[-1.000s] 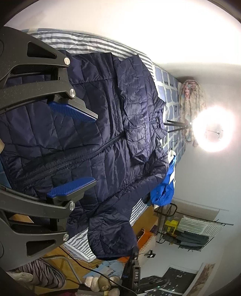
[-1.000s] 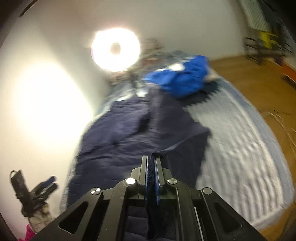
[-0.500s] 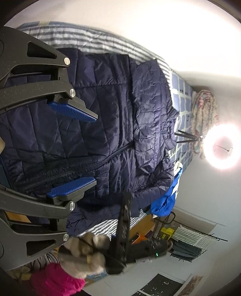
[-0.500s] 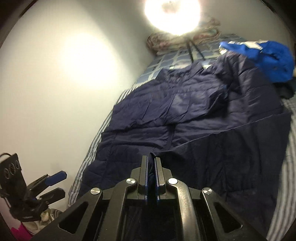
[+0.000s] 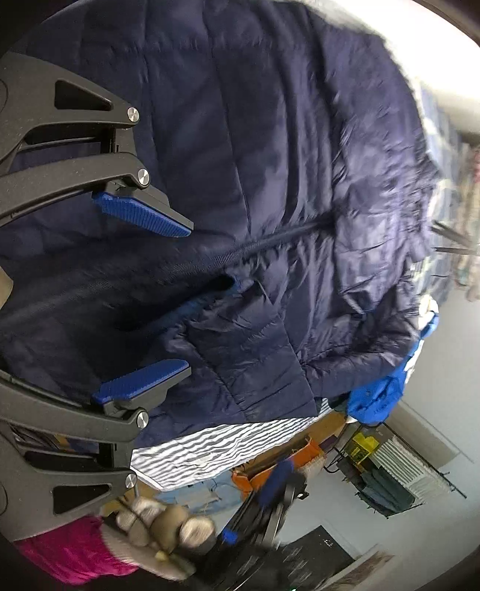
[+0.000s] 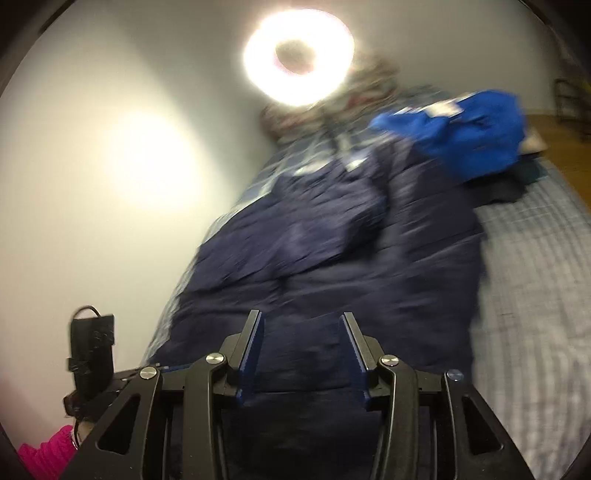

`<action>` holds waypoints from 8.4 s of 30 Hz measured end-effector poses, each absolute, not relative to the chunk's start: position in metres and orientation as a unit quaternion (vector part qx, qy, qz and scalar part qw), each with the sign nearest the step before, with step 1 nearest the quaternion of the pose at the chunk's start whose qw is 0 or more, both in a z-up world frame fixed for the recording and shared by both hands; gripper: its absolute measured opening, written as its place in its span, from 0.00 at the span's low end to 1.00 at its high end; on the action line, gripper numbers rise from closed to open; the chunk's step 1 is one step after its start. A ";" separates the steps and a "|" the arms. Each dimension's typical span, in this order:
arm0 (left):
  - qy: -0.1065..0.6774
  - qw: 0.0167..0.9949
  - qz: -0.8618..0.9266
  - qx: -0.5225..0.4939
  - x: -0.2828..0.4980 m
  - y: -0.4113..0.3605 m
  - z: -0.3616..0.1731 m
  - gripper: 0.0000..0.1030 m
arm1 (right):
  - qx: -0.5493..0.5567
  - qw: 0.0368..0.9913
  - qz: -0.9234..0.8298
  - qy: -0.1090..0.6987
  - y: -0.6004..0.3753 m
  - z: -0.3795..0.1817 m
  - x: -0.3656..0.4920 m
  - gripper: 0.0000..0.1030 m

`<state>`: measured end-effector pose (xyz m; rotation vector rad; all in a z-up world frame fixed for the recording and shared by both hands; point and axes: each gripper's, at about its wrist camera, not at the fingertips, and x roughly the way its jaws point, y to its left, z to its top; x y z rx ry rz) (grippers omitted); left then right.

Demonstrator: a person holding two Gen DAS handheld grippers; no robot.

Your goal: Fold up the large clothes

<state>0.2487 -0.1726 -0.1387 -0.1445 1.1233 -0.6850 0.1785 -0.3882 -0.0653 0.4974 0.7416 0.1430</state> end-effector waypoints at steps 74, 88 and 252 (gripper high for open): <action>0.373 0.922 -0.100 0.030 0.349 0.003 -0.051 0.60 | 0.109 0.945 0.006 0.307 -0.419 -0.016 0.236 0.63; 0.426 0.894 -0.138 -0.036 0.135 0.058 -0.063 0.77 | 0.109 0.945 0.043 0.306 -0.386 0.036 0.040 0.78; 0.414 0.900 -0.116 0.069 0.435 0.008 -0.087 0.03 | -0.032 0.932 -0.025 0.361 -0.412 -0.053 0.315 0.00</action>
